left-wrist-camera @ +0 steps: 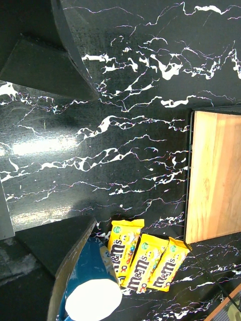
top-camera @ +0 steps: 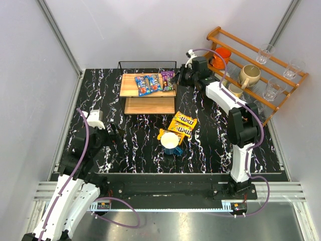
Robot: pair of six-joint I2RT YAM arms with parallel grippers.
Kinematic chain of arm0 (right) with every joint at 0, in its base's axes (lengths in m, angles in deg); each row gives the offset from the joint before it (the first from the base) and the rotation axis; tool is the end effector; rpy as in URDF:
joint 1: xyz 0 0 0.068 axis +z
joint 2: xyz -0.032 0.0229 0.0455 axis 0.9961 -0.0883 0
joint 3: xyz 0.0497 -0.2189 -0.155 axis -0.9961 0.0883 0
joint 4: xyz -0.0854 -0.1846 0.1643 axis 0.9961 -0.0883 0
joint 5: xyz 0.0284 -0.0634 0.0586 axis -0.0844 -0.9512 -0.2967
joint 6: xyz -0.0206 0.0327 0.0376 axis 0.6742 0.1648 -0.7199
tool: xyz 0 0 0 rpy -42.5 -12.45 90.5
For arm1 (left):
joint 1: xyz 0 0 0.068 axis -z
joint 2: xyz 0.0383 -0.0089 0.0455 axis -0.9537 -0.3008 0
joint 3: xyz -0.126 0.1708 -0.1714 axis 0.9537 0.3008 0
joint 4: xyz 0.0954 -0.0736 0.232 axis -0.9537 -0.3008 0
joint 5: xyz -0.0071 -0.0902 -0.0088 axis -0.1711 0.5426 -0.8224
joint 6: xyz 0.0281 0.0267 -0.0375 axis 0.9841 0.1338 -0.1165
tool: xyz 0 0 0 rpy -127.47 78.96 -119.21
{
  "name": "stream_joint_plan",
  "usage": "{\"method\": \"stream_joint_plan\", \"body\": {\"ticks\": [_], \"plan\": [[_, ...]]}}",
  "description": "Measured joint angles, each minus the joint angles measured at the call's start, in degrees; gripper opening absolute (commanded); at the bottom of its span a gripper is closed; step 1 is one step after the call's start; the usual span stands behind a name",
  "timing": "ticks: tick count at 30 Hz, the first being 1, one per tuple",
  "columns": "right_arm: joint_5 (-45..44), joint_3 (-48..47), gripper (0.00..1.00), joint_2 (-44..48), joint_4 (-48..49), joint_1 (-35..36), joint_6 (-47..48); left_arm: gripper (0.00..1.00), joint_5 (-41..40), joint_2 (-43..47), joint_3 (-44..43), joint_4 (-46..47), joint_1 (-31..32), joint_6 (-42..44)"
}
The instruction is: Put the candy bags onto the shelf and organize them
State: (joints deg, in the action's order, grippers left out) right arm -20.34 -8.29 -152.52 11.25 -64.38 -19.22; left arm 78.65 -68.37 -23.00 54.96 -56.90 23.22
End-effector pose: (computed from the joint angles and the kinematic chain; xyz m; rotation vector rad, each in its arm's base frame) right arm 0.4506 0.1824 0.2817 -0.1326 2.0980 0.8734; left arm 0.1159 -0.0327 0.2831 -0.0672 2.0303 -0.3994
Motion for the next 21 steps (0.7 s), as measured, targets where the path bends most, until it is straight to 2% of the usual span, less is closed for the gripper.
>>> {"method": "stream_joint_plan", "body": {"ticks": [15, 21], "plan": [[5.35, -0.15, 0.00, -1.53, 3.19, 0.00, -3.69, 0.99, 0.00, -0.48, 0.00, 0.02, 0.00, 0.00], [5.51, 2.97, 0.00, -1.51, 8.59, 0.00, -7.74, 0.99, 0.00, -0.48, 0.00, 0.00, 0.00, 0.00]]}}
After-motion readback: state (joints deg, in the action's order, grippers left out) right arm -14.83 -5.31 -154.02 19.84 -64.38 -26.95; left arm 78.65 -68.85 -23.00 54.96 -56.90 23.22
